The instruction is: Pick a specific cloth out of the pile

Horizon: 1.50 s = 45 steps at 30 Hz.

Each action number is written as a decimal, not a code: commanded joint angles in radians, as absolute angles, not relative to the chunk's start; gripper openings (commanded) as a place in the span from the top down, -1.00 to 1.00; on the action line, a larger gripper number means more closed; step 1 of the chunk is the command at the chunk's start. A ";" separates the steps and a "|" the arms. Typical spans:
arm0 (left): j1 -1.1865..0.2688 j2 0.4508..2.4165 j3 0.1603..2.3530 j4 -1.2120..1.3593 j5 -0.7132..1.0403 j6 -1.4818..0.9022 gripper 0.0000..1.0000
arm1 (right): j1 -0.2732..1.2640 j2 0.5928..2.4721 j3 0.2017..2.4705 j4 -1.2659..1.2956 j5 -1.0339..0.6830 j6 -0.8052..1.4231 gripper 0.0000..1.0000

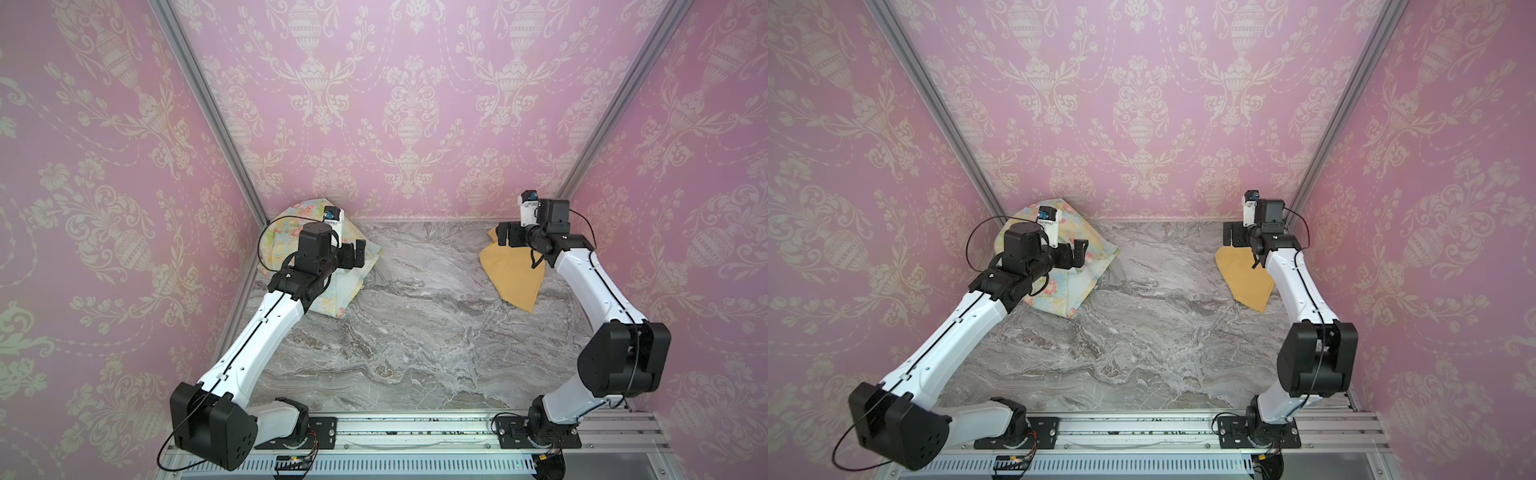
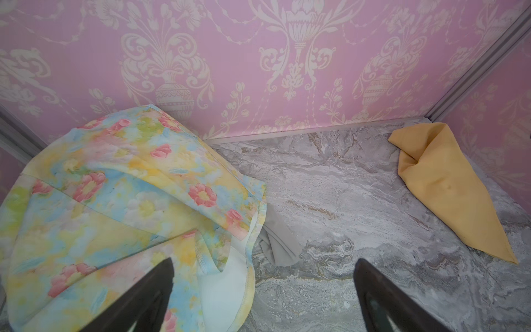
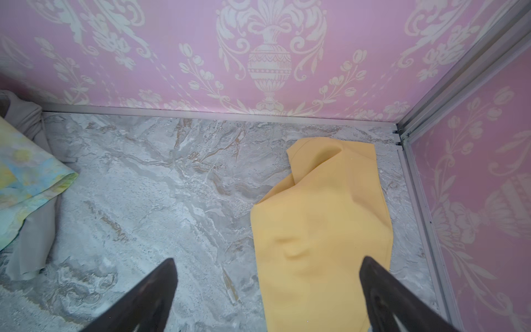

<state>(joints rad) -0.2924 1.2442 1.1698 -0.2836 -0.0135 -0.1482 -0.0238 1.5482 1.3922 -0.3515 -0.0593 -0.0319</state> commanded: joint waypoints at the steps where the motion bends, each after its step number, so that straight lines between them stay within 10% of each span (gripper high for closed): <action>1: -0.261 1.178 1.105 -0.247 -0.074 -0.181 -0.99 | 0.016 1.421 1.259 -0.214 -0.071 0.007 -1.00; 15: -0.120 1.102 0.668 0.081 -0.265 -0.126 -0.99 | 0.072 0.996 0.580 0.208 0.022 0.034 -1.00; 45: 0.109 1.474 0.318 0.909 -0.118 -0.147 -0.99 | 0.055 1.289 0.275 0.835 0.101 0.016 -1.00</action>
<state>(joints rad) 0.0841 1.4406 0.3412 0.7925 -0.1318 -0.0841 0.0601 1.2629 0.2466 0.7887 0.0799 0.0273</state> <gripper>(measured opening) 0.994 0.998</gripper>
